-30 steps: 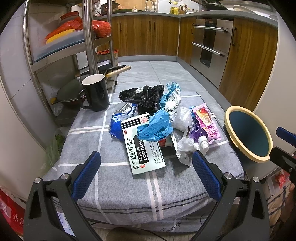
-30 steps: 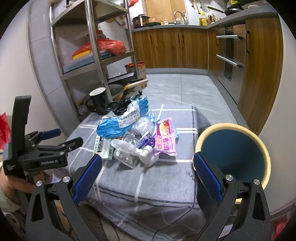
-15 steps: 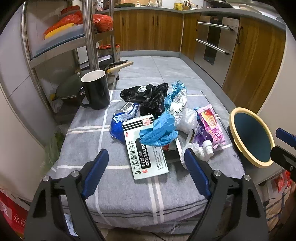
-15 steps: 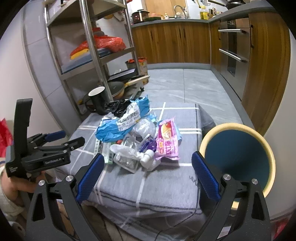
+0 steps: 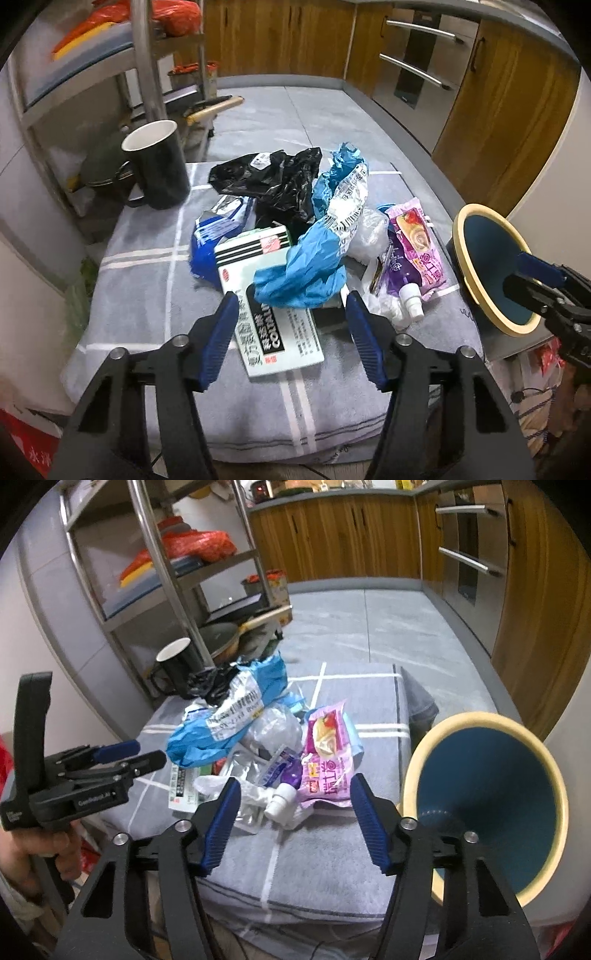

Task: Collect trash
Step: 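Grasp the blue-white wrapper with left tool while right tool grasps pink wrapper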

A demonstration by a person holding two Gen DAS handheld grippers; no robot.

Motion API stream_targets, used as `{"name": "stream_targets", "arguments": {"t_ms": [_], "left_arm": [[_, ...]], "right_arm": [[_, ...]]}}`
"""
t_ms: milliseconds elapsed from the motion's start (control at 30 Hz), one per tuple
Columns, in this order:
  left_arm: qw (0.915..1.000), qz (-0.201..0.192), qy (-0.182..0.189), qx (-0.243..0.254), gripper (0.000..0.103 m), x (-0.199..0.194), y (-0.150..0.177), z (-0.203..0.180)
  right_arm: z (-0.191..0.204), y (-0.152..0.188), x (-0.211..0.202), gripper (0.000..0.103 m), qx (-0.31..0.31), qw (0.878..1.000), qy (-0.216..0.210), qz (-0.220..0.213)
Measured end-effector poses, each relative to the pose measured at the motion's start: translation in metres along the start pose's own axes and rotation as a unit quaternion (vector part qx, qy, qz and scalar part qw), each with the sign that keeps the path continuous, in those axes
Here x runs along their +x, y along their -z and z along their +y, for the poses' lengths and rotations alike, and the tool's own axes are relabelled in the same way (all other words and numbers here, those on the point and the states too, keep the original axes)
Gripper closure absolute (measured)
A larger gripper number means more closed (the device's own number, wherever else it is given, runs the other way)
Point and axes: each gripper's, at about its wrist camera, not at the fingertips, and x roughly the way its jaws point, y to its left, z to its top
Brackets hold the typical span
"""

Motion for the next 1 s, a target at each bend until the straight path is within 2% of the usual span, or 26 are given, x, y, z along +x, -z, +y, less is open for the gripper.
{"name": "stream_targets", "arguments": {"t_ms": [100,300,400,467,533,600,700,833,1000], "left_arm": [[1.0,0.002,0.0,0.005,0.044,0.009,-0.011,0.0],[0.9987,0.024,0.03,0.033,0.044,0.031,-0.026,-0.011],[0.9974,0.032,0.029,0.057,0.044,0.042,-0.031,-0.02],[0.9966,0.038,0.025,0.069,0.044,0.047,-0.031,-0.023],[0.9961,0.046,0.027,0.071,0.052,0.05,-0.033,-0.023],[0.9958,0.052,0.026,0.071,0.071,0.052,-0.032,-0.022],[0.9951,0.055,0.025,0.078,0.085,0.052,-0.032,-0.021],[0.9951,0.049,0.04,0.076,0.092,0.046,-0.032,-0.022],[0.9953,0.02,0.065,0.069,0.096,0.028,-0.034,-0.023]], "right_arm": [[-0.006,-0.004,0.014,0.04,0.012,1.0,0.001,0.013],[-0.024,-0.014,0.046,0.04,0.048,0.998,0.0,0.037],[-0.032,-0.019,0.064,0.04,0.062,0.997,0.001,0.048],[-0.037,-0.02,0.073,0.044,0.066,0.996,0.001,0.055],[-0.042,-0.02,0.087,0.047,0.07,0.995,0.002,0.071],[-0.045,-0.017,0.099,0.051,0.072,0.994,0.002,0.085],[-0.048,-0.011,0.113,0.063,0.073,0.992,-0.001,0.105],[-0.048,-0.006,0.116,0.084,0.072,0.991,-0.012,0.109],[-0.047,-0.005,0.101,0.091,0.076,0.992,-0.022,0.095]]}}
